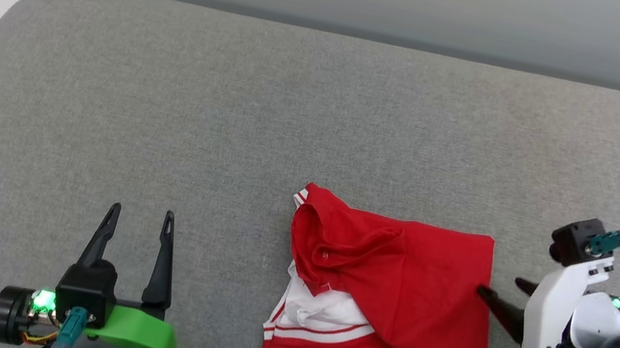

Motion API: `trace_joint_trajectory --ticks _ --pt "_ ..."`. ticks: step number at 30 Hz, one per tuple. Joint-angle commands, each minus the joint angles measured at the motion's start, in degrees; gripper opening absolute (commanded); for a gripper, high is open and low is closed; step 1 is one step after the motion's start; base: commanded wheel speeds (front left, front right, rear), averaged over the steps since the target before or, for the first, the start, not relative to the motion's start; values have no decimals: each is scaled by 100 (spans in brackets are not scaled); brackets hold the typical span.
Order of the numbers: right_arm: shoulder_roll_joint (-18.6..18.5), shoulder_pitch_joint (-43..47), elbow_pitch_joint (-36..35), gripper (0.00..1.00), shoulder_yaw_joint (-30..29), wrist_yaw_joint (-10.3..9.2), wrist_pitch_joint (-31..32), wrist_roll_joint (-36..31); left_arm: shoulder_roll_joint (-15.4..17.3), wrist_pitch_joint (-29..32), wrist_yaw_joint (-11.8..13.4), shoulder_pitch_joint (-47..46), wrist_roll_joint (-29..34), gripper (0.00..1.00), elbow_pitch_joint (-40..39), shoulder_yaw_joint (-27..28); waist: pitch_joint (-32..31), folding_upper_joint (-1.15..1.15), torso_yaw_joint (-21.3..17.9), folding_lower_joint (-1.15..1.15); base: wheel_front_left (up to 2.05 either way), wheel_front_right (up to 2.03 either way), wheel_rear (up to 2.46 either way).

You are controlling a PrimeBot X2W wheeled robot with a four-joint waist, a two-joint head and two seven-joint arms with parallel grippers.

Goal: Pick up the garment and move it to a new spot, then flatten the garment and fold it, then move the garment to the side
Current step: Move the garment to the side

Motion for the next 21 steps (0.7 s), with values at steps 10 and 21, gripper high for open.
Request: trace_joint_trajectory --ticks 10,21 --pt "170 -164 677 100 727 -4 236 457 -91 -34 -50 -379 44 100 53 -96 441 0 294 0 0 0 0" --pt "-145 -660 835 0 994 -4 -1125 206 -124 -34 -11 -294 27 100 138 -24 306 0 224 0 0 0 0"
